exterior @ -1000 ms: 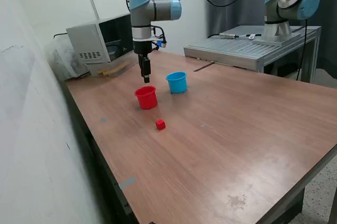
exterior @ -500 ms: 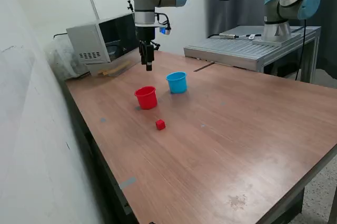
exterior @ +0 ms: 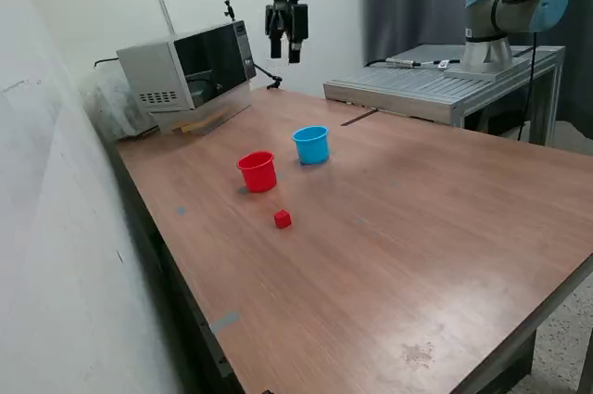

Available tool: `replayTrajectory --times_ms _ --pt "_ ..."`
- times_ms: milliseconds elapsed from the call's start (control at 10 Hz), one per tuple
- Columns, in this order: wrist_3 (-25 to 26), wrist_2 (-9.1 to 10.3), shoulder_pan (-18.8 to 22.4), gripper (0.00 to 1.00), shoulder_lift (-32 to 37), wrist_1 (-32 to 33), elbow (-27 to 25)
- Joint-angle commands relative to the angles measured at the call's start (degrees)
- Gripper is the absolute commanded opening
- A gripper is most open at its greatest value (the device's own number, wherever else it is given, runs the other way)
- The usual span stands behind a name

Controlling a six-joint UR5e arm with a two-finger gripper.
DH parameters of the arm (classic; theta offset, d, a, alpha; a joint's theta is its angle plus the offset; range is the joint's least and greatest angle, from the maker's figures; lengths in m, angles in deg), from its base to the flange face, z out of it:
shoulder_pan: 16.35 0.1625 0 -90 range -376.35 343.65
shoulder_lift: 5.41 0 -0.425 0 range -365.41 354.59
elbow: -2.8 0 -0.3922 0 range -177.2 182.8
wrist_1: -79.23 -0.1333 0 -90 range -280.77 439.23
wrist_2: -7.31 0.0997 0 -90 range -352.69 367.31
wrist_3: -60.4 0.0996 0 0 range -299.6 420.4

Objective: Place red objects in the red bin, and blue objects in the blue bin.

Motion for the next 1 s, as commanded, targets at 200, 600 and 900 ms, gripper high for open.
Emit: replayTrajectory --times_ms 200,600,900 --pt "1.6 0.48 6.4 1.0 -2.7 -0.6 5.0" --pt "1.5 0.39 6.6 1.0 -18.8 6.2 11.1" --pt "1.4 0.39 5.9 1.0 -24.9 9.7 12.6"
